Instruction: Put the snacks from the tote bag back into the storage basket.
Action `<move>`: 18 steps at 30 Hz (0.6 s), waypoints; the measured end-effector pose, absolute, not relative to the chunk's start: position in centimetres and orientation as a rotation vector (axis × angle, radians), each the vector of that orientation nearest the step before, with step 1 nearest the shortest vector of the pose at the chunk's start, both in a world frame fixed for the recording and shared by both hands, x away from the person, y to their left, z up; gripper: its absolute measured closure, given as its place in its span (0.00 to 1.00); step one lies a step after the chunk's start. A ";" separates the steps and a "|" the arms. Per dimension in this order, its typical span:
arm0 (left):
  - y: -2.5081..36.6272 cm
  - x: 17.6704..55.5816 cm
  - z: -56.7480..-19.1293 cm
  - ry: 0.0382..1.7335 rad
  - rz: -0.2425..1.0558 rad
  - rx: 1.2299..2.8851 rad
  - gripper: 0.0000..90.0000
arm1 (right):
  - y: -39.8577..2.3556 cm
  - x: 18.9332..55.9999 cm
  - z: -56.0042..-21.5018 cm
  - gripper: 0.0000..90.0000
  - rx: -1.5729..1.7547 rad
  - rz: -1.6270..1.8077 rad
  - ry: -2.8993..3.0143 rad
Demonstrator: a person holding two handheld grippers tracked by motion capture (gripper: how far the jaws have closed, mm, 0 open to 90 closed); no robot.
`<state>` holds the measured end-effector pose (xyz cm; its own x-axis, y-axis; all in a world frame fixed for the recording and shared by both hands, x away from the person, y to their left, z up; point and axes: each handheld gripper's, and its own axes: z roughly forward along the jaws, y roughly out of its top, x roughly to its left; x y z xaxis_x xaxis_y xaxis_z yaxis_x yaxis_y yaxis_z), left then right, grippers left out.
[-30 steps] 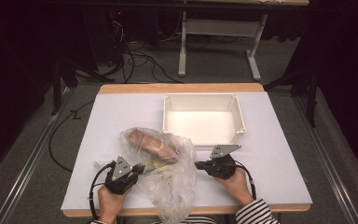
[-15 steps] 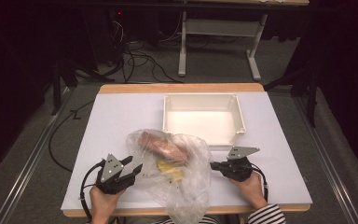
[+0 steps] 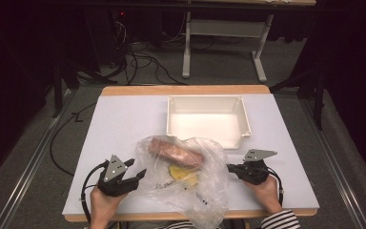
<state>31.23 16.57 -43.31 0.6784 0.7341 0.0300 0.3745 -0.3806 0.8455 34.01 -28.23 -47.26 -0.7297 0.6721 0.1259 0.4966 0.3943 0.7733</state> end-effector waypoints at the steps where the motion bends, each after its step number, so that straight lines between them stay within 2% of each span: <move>1: 16.1 31.7 -43.9 0.865 0.495 2.015 0.48 | -28.4 34.0 -47.2 1.00 1.048 1.240 2.435; 4: 15.5 32.1 -44.5 0.863 0.471 2.035 0.48 | -28.8 34.0 -47.2 1.00 1.067 1.229 2.420; 6: 14.5 32.4 -45.5 0.866 0.388 2.043 0.49 | -29.4 34.1 -47.3 1.00 1.086 1.217 2.393; 11: 13.0 32.3 -46.4 0.847 0.326 2.077 0.52 | -30.1 34.3 -47.5 1.00 1.142 1.179 2.361; 18: 12.7 32.4 -46.3 0.860 0.392 2.050 0.51 | -30.3 34.4 -47.7 1.00 1.186 1.115 2.306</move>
<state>32.40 12.70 -46.27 0.7134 0.6998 -0.0370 0.4311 -0.3967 0.8104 34.40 -30.30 -47.66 -0.6052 0.7932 0.0674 0.5452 0.3513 0.7611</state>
